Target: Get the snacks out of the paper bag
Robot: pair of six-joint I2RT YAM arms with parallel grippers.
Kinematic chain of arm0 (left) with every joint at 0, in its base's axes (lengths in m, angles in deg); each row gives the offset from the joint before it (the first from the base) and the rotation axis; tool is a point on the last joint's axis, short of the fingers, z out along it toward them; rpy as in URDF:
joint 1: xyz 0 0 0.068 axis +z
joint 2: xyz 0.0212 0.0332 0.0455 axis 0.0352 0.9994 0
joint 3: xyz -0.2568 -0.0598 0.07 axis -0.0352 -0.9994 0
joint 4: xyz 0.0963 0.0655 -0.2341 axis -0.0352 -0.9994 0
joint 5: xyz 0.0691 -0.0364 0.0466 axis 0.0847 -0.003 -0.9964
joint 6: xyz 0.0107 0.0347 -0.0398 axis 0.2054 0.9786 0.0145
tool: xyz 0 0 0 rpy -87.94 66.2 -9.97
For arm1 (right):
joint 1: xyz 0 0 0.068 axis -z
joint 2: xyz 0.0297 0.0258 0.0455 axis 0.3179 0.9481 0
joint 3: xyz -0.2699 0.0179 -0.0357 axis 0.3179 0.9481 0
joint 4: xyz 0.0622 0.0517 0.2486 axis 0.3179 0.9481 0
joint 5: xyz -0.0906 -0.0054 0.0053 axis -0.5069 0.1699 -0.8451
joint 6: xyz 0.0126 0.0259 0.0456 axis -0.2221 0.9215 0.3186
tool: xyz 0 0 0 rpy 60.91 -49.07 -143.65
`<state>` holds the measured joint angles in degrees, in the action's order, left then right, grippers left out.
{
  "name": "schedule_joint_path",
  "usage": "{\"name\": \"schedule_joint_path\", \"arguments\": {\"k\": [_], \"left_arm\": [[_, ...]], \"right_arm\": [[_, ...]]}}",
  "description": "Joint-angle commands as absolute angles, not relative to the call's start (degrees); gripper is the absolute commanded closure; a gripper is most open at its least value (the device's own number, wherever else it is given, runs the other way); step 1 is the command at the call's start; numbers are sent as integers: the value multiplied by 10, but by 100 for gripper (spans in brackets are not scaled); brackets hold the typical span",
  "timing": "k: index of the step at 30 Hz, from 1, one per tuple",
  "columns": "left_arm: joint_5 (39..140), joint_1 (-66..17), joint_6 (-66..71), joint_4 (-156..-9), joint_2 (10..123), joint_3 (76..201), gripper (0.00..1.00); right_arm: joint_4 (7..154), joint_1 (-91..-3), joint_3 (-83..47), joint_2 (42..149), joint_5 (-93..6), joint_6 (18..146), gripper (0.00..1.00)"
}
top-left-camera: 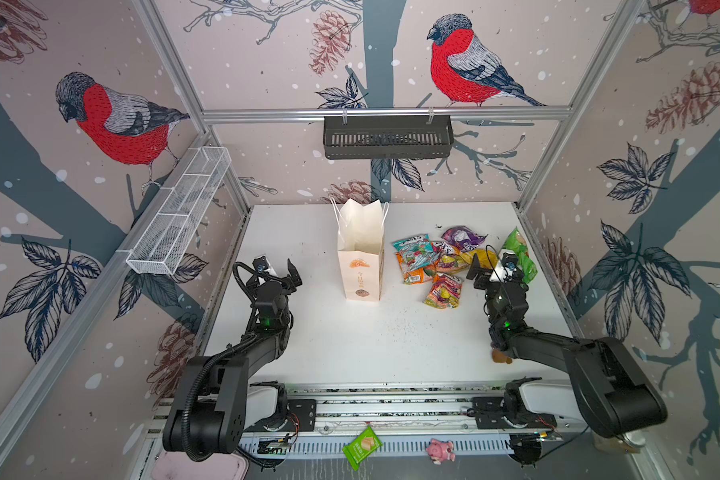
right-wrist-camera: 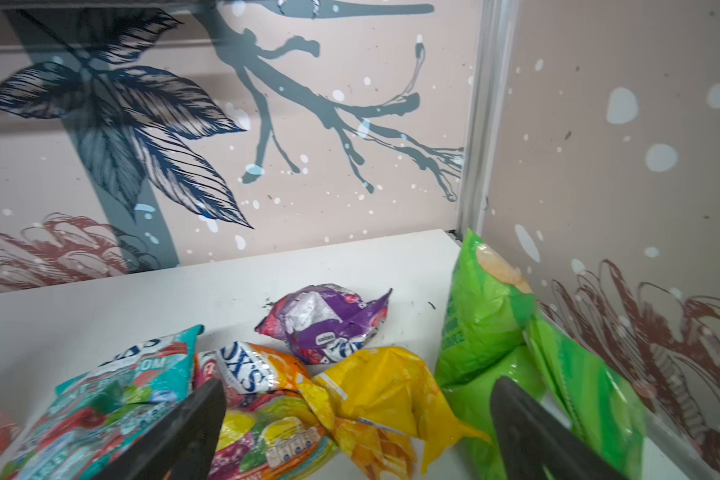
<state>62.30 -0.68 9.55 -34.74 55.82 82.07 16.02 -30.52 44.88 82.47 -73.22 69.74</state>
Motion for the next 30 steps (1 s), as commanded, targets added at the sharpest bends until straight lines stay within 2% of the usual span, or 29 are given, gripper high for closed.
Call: {"name": "schedule_joint_path", "arguments": {"k": [1, 10, 17, 23, 30], "left_arm": [[628, -5, 116, -304, 579, 810, 2], [621, -4, 158, -49, 691, 741, 2], [628, -3, 159, -62, 733, 764, 1], [625, -3, 158, -63, 737, 768, 1], [628, -3, 160, -71, 738, 773, 1]], "right_arm": [[117, -290, 451, 835, -729, 699, 0], [44, -274, 453, 882, -712, 701, 0], [38, -263, 463, 871, -703, 714, 0], [196, -259, 470, 752, -717, 692, 0], [144, -218, 511, 777, -743, 711, 0]]}}
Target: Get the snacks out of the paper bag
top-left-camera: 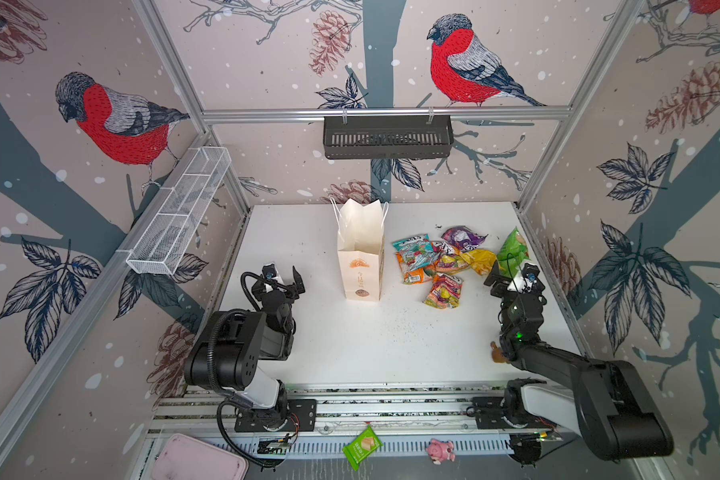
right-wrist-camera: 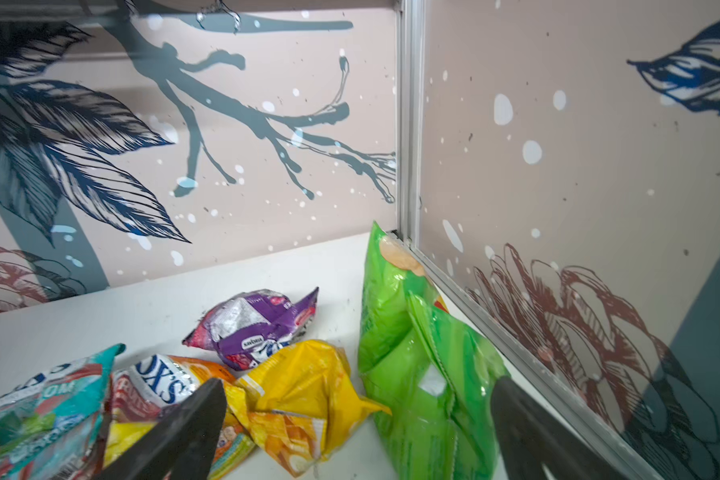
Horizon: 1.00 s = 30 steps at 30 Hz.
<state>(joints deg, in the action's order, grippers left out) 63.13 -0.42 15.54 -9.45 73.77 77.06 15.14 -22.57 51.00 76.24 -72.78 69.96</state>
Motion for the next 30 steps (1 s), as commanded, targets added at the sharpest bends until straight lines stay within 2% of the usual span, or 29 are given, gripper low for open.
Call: {"name": "schedule_joint_path", "arguments": {"k": [1, 4, 10, 14, 16, 18, 21, 30], "left_arm": [[628, -2, 160, -71, 738, 773, 1], [627, -3, 160, -70, 738, 774, 1], [626, -3, 161, -71, 738, 774, 1], [626, -4, 161, -71, 738, 773, 1], [626, -5, 163, -73, 738, 776, 1], [623, -10, 171, -86, 740, 784, 1], [610, -28, 189, -89, 744, 790, 1], [604, -34, 194, -87, 746, 790, 1]], "right_arm": [[137, -211, 514, 792, -739, 724, 0], [43, -206, 535, 840, -731, 714, 0], [-7, -208, 554, 872, -728, 713, 1], [-150, -206, 561, 977, -719, 700, 1], [-24, -207, 524, 938, -696, 701, 0], [104, -195, 460, 944, -652, 698, 0], [39, -198, 476, 961, -651, 689, 0], [47, -199, 475, 958, -650, 689, 0]]}}
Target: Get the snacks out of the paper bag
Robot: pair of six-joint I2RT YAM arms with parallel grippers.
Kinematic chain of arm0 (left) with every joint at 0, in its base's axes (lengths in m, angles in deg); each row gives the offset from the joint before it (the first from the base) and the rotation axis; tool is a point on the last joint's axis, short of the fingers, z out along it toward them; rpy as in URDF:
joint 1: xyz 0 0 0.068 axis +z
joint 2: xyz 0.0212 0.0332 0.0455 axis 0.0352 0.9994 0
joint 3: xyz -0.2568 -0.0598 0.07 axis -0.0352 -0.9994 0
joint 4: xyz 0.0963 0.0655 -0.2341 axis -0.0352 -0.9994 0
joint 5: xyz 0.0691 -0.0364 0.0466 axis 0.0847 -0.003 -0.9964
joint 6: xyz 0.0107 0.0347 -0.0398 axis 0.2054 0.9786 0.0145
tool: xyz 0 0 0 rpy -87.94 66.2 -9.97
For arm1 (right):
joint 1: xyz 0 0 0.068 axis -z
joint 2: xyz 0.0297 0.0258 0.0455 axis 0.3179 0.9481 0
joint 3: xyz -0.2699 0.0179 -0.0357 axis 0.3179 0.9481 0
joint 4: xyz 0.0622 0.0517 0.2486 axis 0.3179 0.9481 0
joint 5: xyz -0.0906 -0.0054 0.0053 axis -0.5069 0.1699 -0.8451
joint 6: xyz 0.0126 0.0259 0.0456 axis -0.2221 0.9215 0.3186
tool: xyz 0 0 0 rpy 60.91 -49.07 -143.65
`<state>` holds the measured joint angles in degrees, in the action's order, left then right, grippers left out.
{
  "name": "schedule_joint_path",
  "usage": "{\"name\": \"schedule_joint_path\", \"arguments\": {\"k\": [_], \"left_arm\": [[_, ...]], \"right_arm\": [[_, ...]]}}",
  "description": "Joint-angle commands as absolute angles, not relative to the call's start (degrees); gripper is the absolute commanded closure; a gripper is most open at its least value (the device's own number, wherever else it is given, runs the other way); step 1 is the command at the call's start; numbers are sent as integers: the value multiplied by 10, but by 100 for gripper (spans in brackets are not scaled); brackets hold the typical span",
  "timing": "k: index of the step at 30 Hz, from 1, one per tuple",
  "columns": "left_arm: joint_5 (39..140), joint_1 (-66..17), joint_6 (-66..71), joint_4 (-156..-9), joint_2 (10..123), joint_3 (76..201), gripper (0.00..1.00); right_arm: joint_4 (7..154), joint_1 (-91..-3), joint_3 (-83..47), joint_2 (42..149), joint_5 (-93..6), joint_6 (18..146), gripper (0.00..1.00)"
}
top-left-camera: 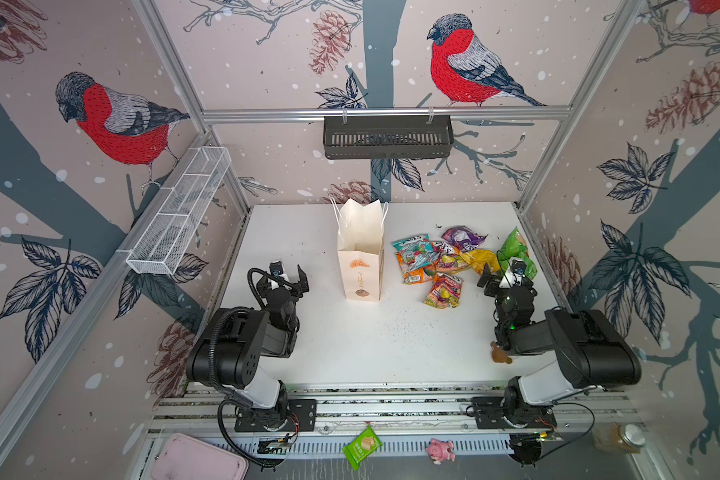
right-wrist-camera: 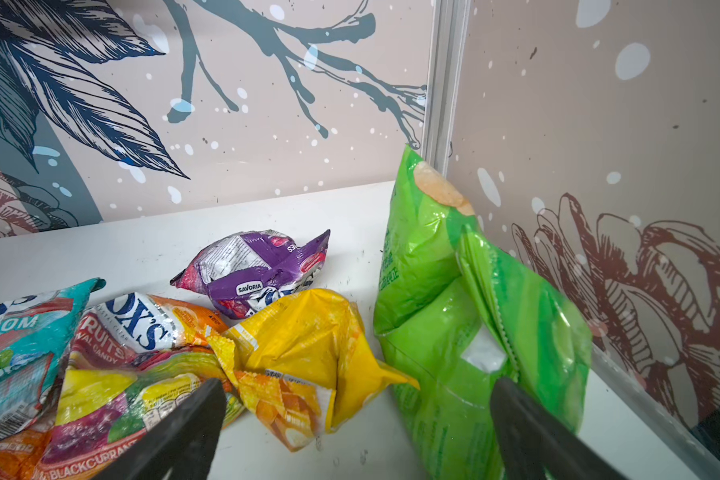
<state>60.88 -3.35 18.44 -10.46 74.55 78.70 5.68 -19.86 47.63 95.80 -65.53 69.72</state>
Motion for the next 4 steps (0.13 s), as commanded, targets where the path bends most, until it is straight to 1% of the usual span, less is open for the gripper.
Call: {"name": "schedule_joint_path", "arguments": {"k": [1, 4], "left_arm": [[604, -35, 194, -86, 747, 790, 1], [604, -34, 194, -85, 745, 789, 1]], "right_arm": [[46, -199, 476, 959, -650, 689, 0], [46, -198, 476, 959, -650, 689, 0]]}}
